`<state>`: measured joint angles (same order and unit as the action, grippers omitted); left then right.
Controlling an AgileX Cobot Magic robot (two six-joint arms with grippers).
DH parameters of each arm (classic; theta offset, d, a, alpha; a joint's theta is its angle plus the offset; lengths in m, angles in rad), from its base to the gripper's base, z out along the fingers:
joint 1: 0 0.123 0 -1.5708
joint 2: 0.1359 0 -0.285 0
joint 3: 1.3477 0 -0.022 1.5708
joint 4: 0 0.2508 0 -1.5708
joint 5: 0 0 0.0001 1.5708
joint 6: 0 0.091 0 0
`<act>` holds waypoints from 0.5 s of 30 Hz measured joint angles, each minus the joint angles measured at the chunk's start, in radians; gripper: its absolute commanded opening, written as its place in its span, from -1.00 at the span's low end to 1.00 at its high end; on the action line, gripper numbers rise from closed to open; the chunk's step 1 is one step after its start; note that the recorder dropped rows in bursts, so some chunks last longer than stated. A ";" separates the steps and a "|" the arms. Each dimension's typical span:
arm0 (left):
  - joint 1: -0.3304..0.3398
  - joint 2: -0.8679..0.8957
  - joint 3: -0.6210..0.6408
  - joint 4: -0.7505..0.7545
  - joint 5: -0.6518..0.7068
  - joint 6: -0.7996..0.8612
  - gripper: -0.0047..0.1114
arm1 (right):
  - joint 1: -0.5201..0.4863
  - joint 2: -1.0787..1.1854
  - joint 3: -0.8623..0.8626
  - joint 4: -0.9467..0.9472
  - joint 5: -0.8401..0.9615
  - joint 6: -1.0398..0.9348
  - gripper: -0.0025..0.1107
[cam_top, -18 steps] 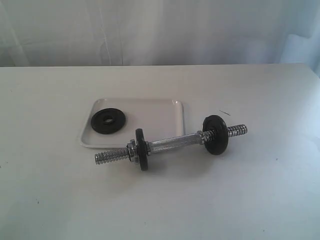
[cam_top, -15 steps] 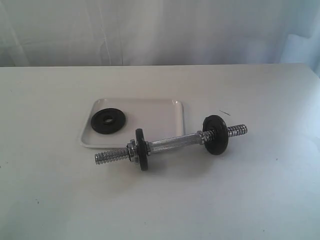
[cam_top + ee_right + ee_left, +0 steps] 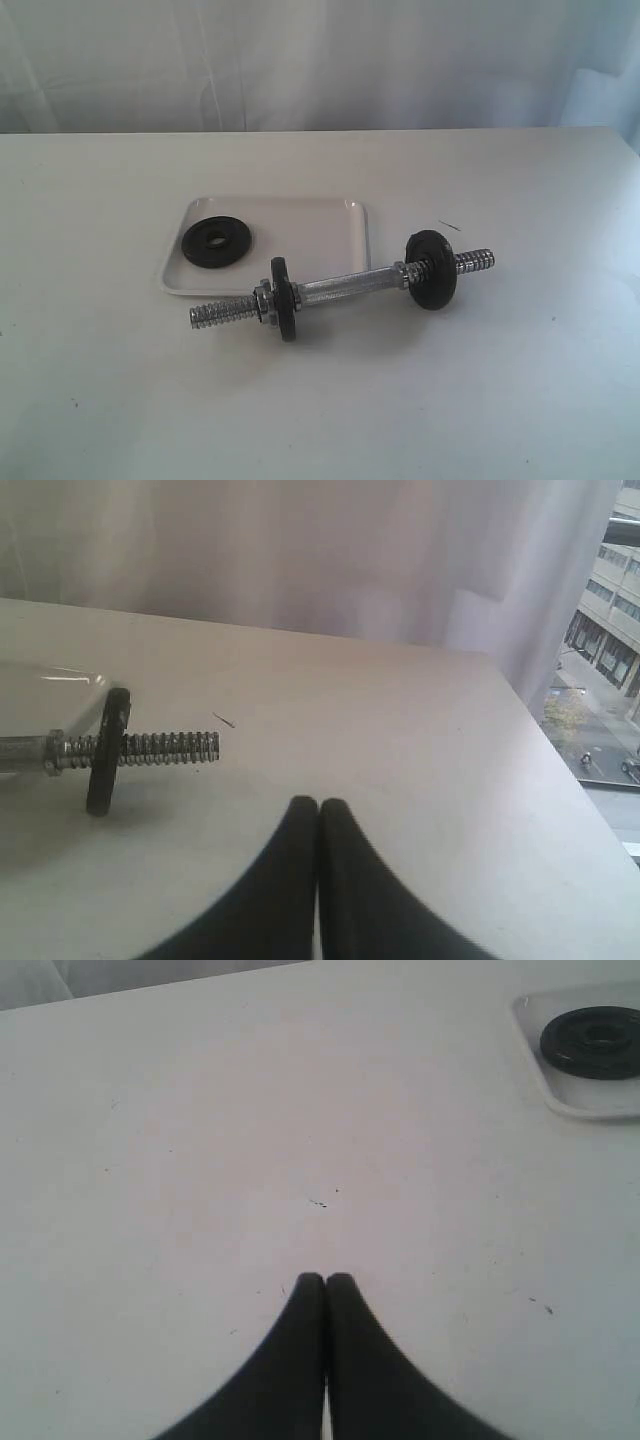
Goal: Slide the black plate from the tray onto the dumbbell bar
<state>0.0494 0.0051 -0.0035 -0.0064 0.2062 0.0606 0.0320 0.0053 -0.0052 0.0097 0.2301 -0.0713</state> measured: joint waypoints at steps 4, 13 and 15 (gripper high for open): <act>0.000 0.000 0.000 0.000 0.000 0.000 -0.92 | 0.000 0.000 0.000 0.000 0.000 0.000 -0.96; 0.000 0.000 0.000 0.000 0.000 0.000 -0.92 | 0.000 0.000 0.000 -0.004 -0.035 0.000 -0.96; 0.000 0.000 0.000 0.000 0.000 0.000 -0.92 | 0.000 0.000 0.000 -0.004 -0.074 0.000 -0.96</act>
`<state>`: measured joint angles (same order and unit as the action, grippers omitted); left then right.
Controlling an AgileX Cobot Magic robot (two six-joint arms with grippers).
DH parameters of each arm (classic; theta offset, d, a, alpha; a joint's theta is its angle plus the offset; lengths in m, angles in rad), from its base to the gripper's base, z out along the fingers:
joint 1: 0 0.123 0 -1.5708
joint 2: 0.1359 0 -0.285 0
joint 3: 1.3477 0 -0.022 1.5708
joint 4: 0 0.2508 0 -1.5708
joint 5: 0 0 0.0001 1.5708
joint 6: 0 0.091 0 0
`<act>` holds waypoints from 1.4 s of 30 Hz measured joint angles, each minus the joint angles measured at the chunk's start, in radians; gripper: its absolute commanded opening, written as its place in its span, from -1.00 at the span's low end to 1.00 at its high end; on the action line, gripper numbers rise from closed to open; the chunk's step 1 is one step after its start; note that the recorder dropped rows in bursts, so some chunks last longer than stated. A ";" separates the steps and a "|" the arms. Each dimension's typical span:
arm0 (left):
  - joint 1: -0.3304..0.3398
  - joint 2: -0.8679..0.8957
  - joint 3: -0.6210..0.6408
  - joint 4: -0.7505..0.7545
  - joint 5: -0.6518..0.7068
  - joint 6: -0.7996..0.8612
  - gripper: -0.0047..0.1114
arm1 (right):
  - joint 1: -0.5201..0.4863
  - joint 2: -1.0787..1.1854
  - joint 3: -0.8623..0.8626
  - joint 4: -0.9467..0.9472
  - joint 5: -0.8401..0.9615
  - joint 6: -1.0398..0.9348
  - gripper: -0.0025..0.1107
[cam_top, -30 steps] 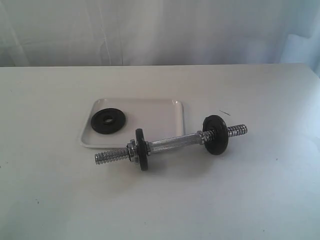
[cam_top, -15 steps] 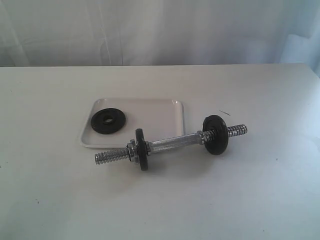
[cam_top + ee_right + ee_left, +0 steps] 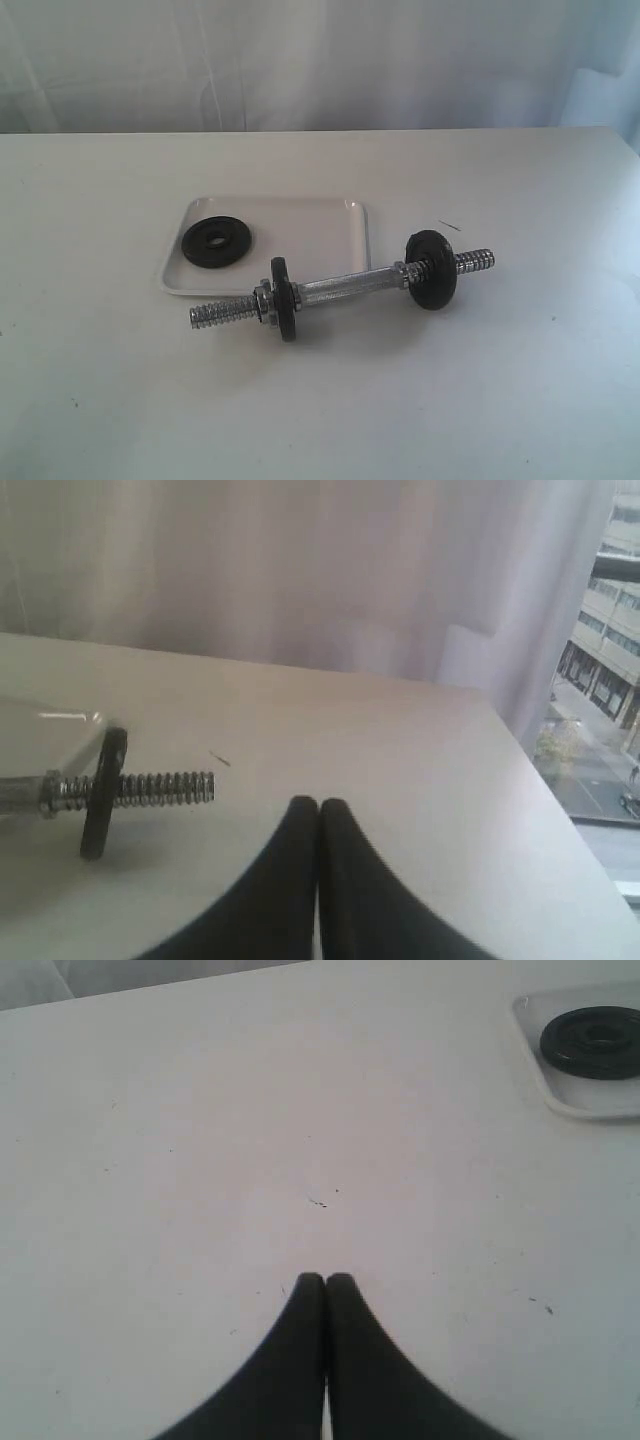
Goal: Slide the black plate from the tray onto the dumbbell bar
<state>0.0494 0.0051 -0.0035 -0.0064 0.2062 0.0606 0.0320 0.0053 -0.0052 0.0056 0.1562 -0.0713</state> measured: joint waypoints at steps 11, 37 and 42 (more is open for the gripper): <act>0.000 0.000 0.000 0.000 0.000 0.000 -0.92 | 0.000 0.000 -0.003 0.301 -0.241 0.019 -0.96; 0.000 0.000 0.000 0.000 0.000 0.000 -0.92 | 0.000 0.424 -0.639 0.358 0.295 0.158 -0.95; 0.000 0.000 0.000 0.000 0.000 0.000 -0.92 | 0.000 0.627 -0.763 0.359 0.456 0.166 -0.69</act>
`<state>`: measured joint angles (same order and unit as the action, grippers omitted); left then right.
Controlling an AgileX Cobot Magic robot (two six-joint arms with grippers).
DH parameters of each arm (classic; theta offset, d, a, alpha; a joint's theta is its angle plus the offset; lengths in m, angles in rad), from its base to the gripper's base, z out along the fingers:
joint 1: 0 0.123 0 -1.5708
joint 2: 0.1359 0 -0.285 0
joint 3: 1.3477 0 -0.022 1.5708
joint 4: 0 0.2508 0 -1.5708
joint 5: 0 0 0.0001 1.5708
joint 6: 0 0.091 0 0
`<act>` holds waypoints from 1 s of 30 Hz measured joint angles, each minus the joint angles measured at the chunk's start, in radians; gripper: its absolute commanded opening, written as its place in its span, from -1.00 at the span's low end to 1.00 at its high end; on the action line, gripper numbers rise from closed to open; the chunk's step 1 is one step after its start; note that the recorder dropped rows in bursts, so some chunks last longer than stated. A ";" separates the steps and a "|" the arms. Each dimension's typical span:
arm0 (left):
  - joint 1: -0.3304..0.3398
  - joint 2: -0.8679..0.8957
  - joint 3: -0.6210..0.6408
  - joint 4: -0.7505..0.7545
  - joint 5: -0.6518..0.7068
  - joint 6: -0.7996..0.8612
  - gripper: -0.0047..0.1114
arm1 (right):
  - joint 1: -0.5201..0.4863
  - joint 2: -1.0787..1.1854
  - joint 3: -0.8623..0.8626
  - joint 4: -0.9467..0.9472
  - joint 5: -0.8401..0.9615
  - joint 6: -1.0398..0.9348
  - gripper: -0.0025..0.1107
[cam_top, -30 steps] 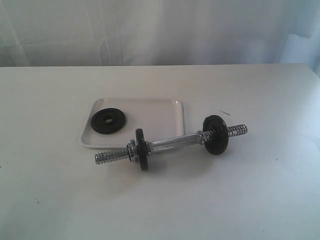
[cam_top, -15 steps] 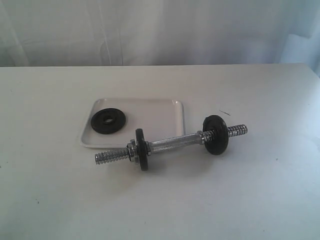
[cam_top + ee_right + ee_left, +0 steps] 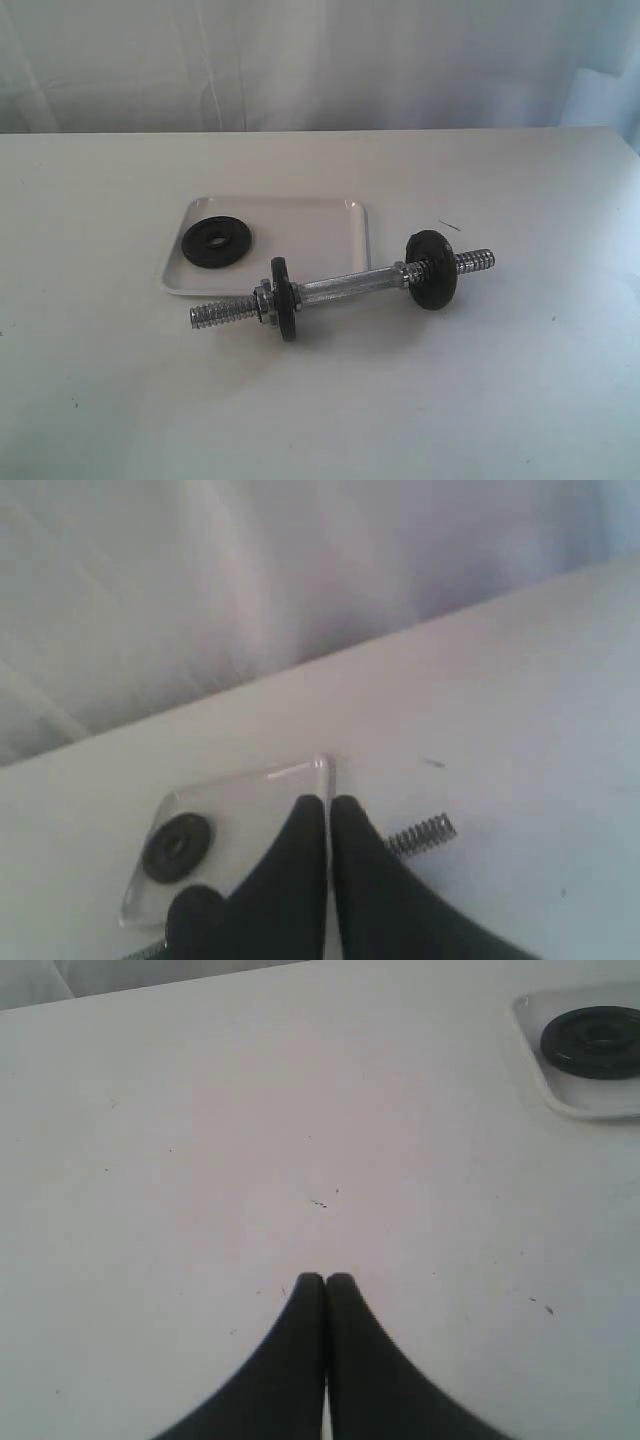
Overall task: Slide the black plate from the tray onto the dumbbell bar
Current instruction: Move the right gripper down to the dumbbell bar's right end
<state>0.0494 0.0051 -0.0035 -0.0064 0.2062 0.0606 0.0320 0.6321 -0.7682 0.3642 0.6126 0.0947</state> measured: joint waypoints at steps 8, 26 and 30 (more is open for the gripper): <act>0.000 0.000 0.000 0.000 0.000 0.000 -0.92 | 0.000 0.232 -0.104 0.069 0.141 -0.058 0.20; 0.000 0.000 0.000 0.000 0.000 0.000 -0.92 | 0.274 0.658 -0.170 0.160 0.001 0.179 0.18; 0.000 0.000 0.000 0.000 0.000 0.000 -0.92 | 0.321 0.771 -0.239 0.160 -0.004 0.300 0.18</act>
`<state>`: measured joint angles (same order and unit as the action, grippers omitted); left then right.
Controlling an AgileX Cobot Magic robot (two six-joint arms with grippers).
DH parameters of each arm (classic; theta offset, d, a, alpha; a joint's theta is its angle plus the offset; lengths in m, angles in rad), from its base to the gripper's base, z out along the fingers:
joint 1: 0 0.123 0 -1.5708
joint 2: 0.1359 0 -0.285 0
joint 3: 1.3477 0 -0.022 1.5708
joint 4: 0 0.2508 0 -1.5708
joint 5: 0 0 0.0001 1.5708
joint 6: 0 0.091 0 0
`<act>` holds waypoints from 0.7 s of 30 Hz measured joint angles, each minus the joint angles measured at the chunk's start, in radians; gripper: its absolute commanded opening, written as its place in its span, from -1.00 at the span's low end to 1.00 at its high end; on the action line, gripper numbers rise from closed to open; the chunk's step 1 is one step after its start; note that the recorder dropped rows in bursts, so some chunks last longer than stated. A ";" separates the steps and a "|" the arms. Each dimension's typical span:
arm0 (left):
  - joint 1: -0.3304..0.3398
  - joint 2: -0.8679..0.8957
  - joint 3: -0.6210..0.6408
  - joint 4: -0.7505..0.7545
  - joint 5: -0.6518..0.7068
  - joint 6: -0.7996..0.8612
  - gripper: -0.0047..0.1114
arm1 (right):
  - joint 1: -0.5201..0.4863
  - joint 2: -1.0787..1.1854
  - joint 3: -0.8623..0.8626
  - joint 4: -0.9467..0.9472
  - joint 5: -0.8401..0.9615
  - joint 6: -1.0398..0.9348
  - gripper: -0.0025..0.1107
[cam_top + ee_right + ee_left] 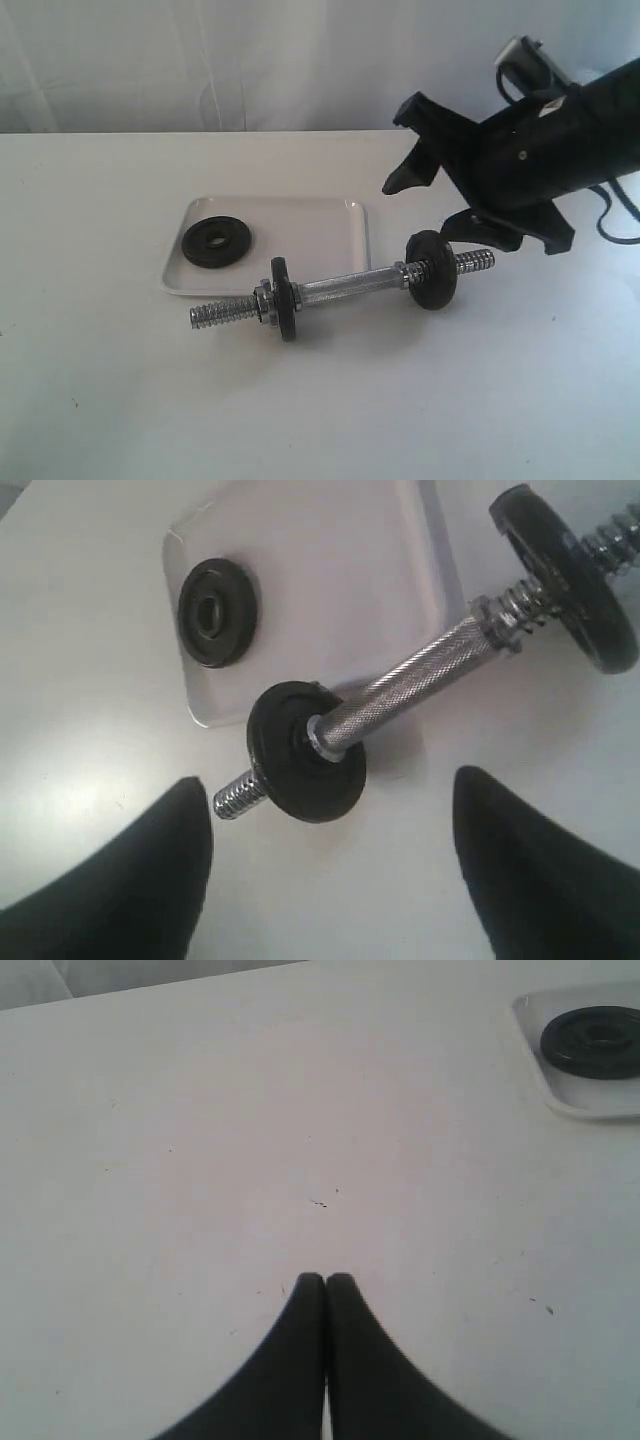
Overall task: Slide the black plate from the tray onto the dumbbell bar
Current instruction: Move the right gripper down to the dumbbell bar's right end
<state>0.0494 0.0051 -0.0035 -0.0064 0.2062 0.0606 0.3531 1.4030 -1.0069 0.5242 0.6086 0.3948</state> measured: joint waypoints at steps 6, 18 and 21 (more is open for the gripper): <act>0.000 0.000 0.000 0.000 0.000 0.000 -0.92 | 0.035 0.180 -0.037 -0.033 -0.049 0.149 0.18; 0.000 0.000 0.000 0.000 0.000 0.000 -0.92 | 0.035 0.327 -0.037 -0.029 -0.126 0.290 0.17; 0.000 0.000 0.000 0.000 0.000 0.000 -0.92 | 0.035 0.347 -0.037 -0.027 -0.149 0.315 0.17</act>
<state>0.0494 0.0051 -0.0035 -0.0064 0.2062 0.0606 0.3886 1.7501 -1.0439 0.4974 0.4595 0.7098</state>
